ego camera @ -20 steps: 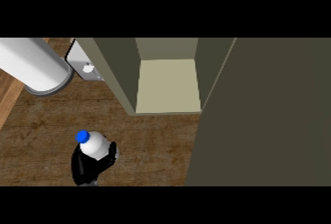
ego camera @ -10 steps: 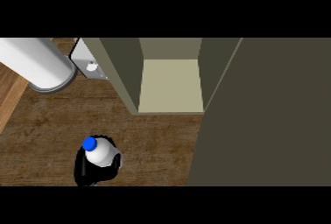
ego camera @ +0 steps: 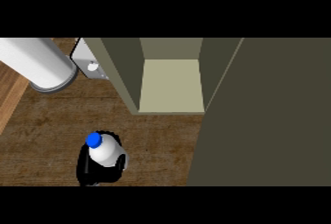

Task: Pick up the bottled water, place it into the cabinet and close the cabinet

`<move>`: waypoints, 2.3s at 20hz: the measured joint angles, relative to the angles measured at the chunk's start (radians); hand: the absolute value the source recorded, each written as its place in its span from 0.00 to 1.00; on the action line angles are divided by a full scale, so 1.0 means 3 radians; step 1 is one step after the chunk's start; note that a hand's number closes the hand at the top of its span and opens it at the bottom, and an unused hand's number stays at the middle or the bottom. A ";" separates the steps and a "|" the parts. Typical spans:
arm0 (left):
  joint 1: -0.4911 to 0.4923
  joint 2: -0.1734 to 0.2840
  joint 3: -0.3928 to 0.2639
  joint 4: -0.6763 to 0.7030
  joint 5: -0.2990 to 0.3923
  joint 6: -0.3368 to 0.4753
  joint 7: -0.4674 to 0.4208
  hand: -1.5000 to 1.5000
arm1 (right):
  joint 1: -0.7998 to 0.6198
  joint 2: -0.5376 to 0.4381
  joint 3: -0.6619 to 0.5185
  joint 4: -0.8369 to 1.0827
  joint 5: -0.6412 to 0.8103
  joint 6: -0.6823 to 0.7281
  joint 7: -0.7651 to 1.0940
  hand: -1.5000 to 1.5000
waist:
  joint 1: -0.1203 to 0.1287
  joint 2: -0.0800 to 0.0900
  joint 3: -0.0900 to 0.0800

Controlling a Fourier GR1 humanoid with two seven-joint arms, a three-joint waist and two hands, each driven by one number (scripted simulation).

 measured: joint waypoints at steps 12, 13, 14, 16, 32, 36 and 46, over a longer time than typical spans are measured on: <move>-0.0227 -0.0199 -0.0312 -0.0953 -0.0366 0.0746 0.0772 1.00 | 0.0041 -0.0046 -0.0007 0.0009 -0.0004 -0.0006 -0.0083 0.00 | -0.0009 0.0002 0.0001; -0.0245 -0.0217 -0.0336 -0.0964 -0.0391 0.0781 0.0779 1.00 | 0.0059 -0.0043 0.0033 0.0008 0.0001 -0.0019 -0.0099 0.00 | -0.0011 0.0002 0.0001; -0.0314 -0.0226 -0.0321 -0.0953 -0.0412 0.0803 0.0826 1.00 | 0.0069 -0.0049 0.0012 0.0009 0.0000 -0.0019 -0.0118 0.00 | -0.0012 0.0003 0.0000; -0.0422 -0.0232 -0.0336 -0.1026 -0.0432 0.0908 0.1006 1.00 | 0.0111 -0.0060 0.0054 0.0006 0.0006 -0.0049 -0.0149 0.00 | -0.0018 0.0002 0.0000; -0.1815 -0.0277 -0.0295 -0.0283 -0.0534 0.1721 0.1352 1.00 | 0.0149 -0.0146 0.0010 -0.0050 -0.0029 -0.0026 -0.0216 0.00 | -0.0048 0.0010 -0.0001; -0.2115 -0.0276 -0.0228 0.0046 -0.0577 0.1806 0.1399 1.00 | 0.0216 -0.0162 0.0039 -0.0063 -0.0041 -0.0042 -0.0285 0.00 | -0.0055 0.0011 0.0000; -0.2850 -0.0278 0.0011 0.1117 -0.0639 0.1897 0.1270 1.00 | 0.0272 -0.0222 -0.0031 -0.0088 -0.0109 0.0007 -0.0380 0.00 | -0.0084 0.0021 -0.0001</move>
